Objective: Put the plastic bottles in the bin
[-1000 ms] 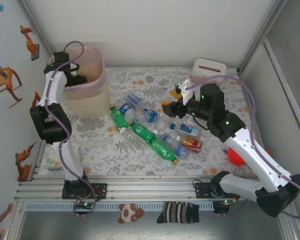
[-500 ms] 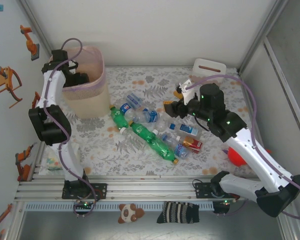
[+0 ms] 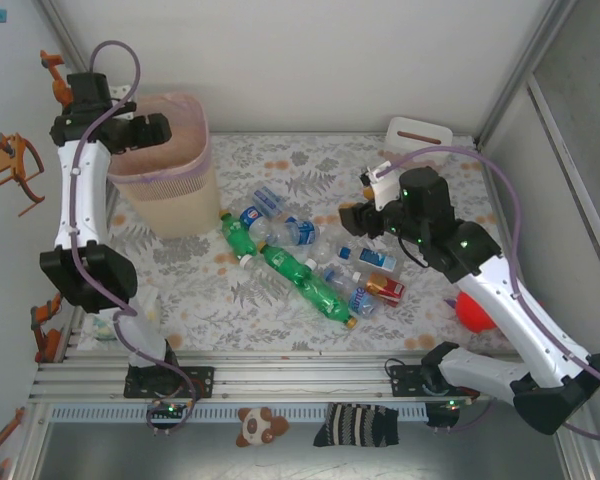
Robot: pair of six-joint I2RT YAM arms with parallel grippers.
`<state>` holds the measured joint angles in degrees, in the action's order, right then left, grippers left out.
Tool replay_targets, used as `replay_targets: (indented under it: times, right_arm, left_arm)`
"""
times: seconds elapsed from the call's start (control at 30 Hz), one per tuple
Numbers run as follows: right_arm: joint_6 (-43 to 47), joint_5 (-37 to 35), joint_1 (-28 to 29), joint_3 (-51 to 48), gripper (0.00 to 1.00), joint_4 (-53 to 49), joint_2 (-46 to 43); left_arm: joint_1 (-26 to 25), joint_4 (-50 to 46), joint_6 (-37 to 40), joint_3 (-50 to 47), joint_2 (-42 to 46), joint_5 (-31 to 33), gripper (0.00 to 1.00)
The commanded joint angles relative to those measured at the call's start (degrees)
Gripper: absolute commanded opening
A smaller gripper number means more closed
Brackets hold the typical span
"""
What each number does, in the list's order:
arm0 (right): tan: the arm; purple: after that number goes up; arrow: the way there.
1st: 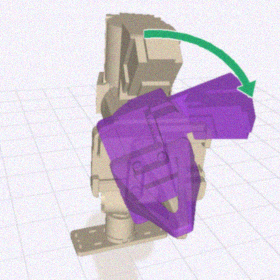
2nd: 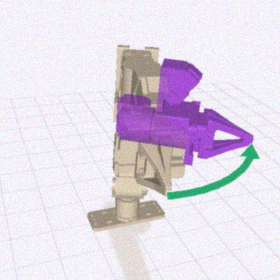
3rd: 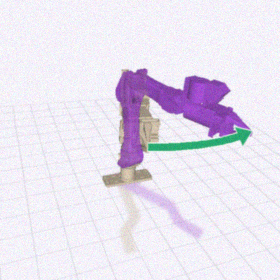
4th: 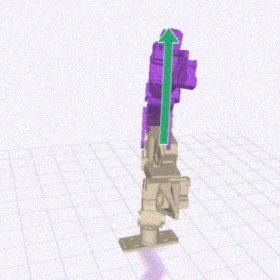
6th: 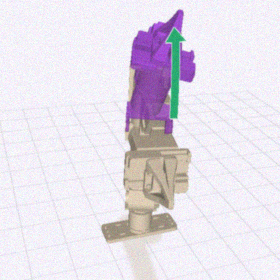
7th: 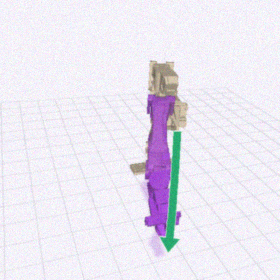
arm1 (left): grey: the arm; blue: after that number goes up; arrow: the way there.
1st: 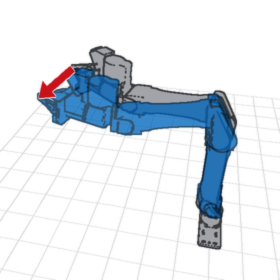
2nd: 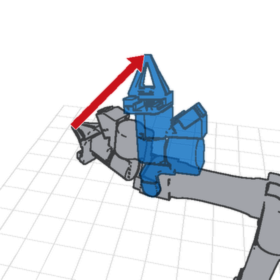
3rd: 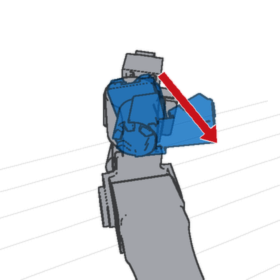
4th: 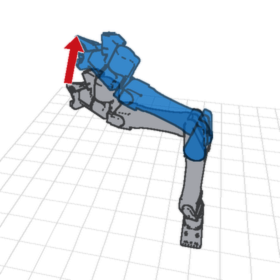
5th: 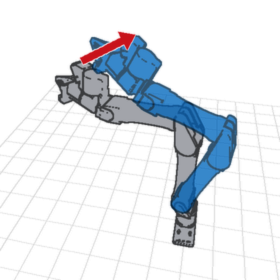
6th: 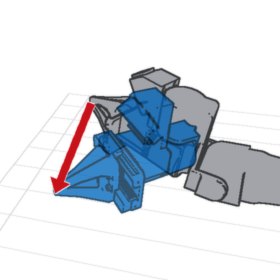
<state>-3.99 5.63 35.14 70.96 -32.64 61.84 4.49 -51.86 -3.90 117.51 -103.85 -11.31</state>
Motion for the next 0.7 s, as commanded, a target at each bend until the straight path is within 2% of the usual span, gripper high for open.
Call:
replay_targets:
  times: [0.0,0.17,0.43,0.67]
  right_arm:
    - [-2.39,-2.81,0.3,1.73,0.62,-5.86,1.13]
    - [-7.27,-4.84,0.27,1.24,0.59,-11.15,2.5]
    - [-14.5,-5.63,0.28,-2.91,0.52,-16.9,4.04]
    - [-16.29,-5.67,0.28,-3.93,0.48,-22.39,8.59]
  left_arm:
    - [0.09,-1.36,-1.71,1.83,3.84,-5.71,0.86]
    - [-0.01,-0.46,-3.64,-0.48,9.13,-10.4,0.86]
    - [-0.94,5.66,-8.62,-13.23,20.52,-17.26,0.86]
    - [-6.28,10.19,-12.16,-25.35,29.19,-18.7,0.86]
